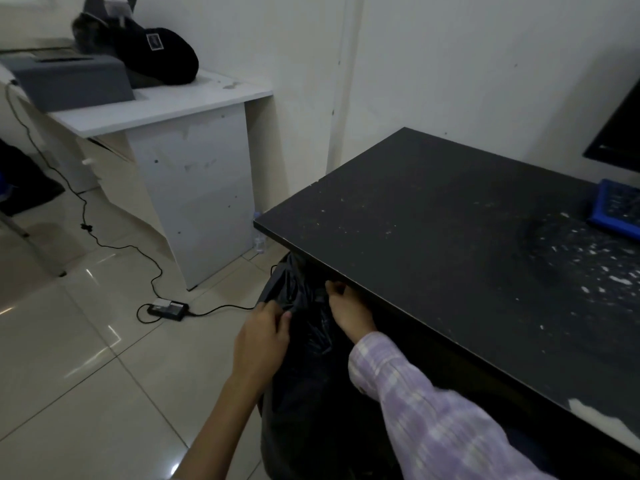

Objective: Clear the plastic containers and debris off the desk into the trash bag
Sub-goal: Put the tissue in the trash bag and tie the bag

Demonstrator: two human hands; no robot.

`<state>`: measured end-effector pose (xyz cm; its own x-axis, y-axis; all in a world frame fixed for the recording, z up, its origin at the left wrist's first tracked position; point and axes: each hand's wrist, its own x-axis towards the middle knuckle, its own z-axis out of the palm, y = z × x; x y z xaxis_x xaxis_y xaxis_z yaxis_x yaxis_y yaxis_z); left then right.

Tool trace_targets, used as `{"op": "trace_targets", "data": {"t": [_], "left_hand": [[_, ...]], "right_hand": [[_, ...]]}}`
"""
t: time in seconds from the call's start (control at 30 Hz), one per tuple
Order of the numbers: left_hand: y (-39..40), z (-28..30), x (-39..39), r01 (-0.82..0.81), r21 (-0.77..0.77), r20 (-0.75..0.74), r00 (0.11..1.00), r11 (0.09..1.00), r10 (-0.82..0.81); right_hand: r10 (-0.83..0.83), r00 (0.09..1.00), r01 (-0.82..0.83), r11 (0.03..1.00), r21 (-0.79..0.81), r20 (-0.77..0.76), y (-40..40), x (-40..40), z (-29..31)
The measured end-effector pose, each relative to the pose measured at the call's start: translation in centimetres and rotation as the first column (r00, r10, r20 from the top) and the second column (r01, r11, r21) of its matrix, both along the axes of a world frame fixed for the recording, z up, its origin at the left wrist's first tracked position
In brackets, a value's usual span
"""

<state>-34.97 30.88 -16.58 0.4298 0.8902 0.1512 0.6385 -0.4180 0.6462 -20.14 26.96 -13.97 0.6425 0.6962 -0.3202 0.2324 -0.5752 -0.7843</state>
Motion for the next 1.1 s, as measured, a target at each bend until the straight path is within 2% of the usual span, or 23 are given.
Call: {"op": "trace_targets", "data": {"t": [0.13, 0.23, 0.47, 0.6, 0.77, 0.9, 1.1], "left_hand": [[-0.6, 1.4, -0.3, 0.053, 0.025, 0.061, 0.997, 0.998, -0.054], [-1.6, 2.8, -0.7, 0.113, 0.076, 0.087, 0.989, 0.991, -0.119], [-4.8, 9.1, -0.4, 0.238, 0.287, 0.157, 0.944, 0.928, -0.291], [-7.7, 12.8, 2.3, 0.318, 0.397, 0.203, 0.884, 0.861, -0.421], [-10.9, 14.8, 7.6, 0.432, 0.415, 0.201, 0.815, 0.801, -0.544], [-14.3, 15.2, 13.8, 0.572, 0.377, 0.165, 0.733, 0.729, -0.66], [-17.8, 15.4, 21.9, 0.677, 0.293, 0.148, 0.666, 0.675, -0.731]], "right_hand": [[0.051, 0.981, -0.091, 0.974, 0.208, 0.188, -3.2, -1.9, -0.1], [0.096, 0.928, -0.194, 0.949, 0.249, 0.359, -5.8, -3.2, 0.7], [0.07, 0.877, -0.271, 0.89, 0.367, 0.476, -11.9, -5.1, 5.6], [-0.058, 0.851, -0.219, 0.865, 0.452, 0.522, -16.2, -4.4, 9.3], [-0.262, 0.783, -0.082, 0.855, 0.512, 0.564, -21.5, -0.5, 12.3], [-0.351, 0.745, 0.066, 0.885, 0.46, 0.568, -26.5, 4.4, 13.6], [-0.425, 0.733, 0.254, 0.896, 0.365, 0.532, -32.8, 11.1, 15.0]]}}
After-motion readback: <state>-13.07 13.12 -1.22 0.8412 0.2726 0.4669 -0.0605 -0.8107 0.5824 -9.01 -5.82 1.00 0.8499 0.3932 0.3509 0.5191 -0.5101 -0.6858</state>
